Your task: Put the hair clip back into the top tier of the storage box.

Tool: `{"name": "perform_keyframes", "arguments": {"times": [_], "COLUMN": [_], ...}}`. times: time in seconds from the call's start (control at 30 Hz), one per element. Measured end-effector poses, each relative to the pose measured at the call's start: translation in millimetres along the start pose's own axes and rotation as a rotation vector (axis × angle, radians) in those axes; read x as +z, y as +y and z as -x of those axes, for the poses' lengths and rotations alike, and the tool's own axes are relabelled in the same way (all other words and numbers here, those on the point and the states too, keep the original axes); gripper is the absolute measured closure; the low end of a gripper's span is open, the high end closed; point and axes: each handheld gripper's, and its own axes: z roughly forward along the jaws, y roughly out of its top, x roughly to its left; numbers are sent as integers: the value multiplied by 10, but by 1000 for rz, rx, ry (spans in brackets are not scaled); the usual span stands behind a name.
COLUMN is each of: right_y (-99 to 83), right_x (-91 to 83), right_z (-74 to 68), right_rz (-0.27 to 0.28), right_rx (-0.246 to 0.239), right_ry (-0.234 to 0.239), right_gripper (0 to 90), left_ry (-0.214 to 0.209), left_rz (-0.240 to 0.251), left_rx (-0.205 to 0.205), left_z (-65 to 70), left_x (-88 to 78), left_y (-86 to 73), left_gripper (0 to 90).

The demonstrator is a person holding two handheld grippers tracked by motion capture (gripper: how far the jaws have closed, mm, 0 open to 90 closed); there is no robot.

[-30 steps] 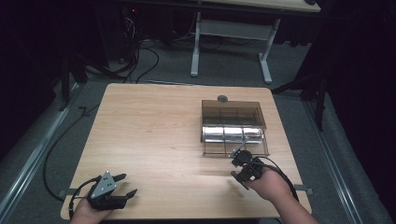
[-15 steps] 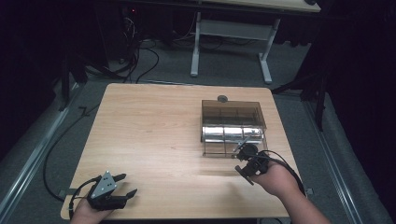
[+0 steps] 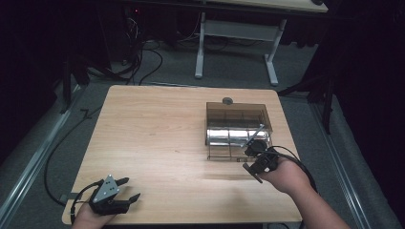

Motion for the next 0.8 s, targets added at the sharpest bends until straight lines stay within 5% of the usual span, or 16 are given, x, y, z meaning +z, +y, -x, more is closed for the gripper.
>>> {"name": "perform_keyframes", "arguments": {"times": [0.8], "right_y": [310], "right_x": [-197], "right_z": [212], "right_rz": [-4], "right_rx": [2], "right_ry": [-34], "right_gripper": [813], "left_ry": [-2], "left_rz": [1], "left_rx": [-2], "left_z": [-3], "left_x": [-1], "left_y": [-1], "left_gripper": [289]}}
